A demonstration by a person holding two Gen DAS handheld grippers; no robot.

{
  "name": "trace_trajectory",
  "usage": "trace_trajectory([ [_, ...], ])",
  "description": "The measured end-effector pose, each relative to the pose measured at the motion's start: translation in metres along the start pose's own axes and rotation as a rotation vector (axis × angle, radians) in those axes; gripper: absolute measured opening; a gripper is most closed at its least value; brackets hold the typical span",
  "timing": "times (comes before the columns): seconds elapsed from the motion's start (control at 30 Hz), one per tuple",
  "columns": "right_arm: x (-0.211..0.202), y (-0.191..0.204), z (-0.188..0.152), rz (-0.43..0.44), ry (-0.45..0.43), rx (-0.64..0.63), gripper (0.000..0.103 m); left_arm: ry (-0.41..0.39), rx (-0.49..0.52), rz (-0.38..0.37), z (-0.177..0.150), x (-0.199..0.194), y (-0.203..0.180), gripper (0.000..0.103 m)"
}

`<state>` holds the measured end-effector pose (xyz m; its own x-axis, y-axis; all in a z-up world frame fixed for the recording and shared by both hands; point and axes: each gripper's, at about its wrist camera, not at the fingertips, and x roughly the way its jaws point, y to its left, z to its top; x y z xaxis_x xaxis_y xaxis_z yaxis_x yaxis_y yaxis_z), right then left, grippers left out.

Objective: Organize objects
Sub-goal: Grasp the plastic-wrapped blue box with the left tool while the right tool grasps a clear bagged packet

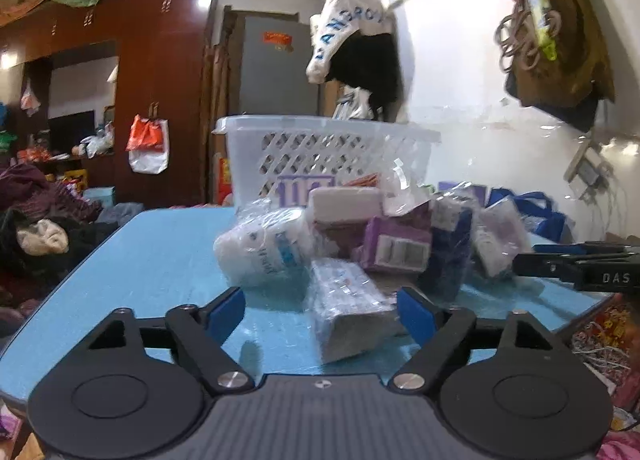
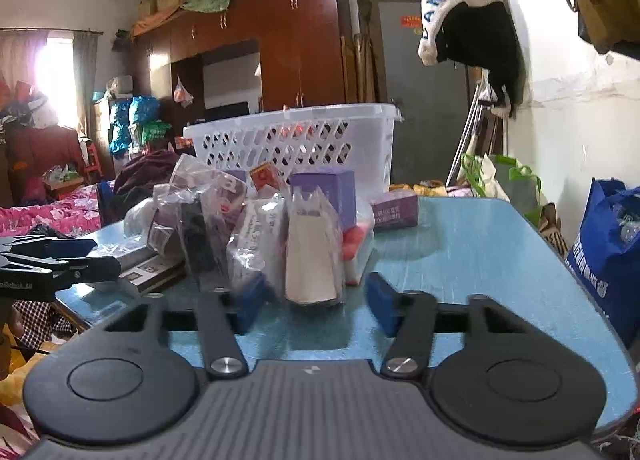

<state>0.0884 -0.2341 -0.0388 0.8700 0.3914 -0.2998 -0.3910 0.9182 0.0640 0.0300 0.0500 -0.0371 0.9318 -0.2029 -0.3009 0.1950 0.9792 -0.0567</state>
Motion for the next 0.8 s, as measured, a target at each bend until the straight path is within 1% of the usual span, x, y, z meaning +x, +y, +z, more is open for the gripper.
trace_trajectory([
  [0.07,0.004,0.001,0.0,0.002,0.006,-0.008,0.056,0.004,-0.019,-0.011,0.0,0.001,0.003,0.081],
  [0.17,0.01,0.004,0.001,-0.003,0.013,-0.029,0.056,0.001,-0.004,-0.01,0.001,0.003,0.0,0.081],
  [0.23,0.01,0.006,0.0,0.003,0.018,-0.038,0.047,-0.005,0.01,-0.015,0.001,0.002,-0.002,0.077],
  [0.27,0.008,0.006,0.0,-0.002,0.021,-0.046,0.039,-0.009,0.016,-0.023,0.0,0.0,-0.002,0.073],
  [0.3,0.006,0.007,-0.001,-0.004,0.02,-0.057,0.039,-0.01,0.016,-0.029,0.0,-0.001,-0.001,0.068],
  [0.33,0.004,0.006,-0.002,-0.004,0.02,-0.062,0.039,-0.012,0.014,-0.031,0.0,-0.003,0.0,0.066],
  [0.5,-0.003,-0.003,-0.003,0.004,0.021,-0.046,0.039,-0.019,0.026,-0.026,-0.001,-0.003,0.001,0.066],
  [0.63,-0.006,-0.005,-0.003,-0.003,0.025,-0.044,0.039,-0.026,0.065,-0.009,-0.002,-0.005,-0.005,0.066],
  [0.73,-0.008,-0.006,-0.003,-0.005,0.024,-0.053,0.039,-0.014,0.094,-0.012,-0.004,-0.011,-0.007,0.066],
  [0.8,-0.008,-0.007,-0.003,-0.003,0.023,-0.051,0.039,-0.019,0.112,-0.007,-0.005,-0.012,-0.01,0.066],
])
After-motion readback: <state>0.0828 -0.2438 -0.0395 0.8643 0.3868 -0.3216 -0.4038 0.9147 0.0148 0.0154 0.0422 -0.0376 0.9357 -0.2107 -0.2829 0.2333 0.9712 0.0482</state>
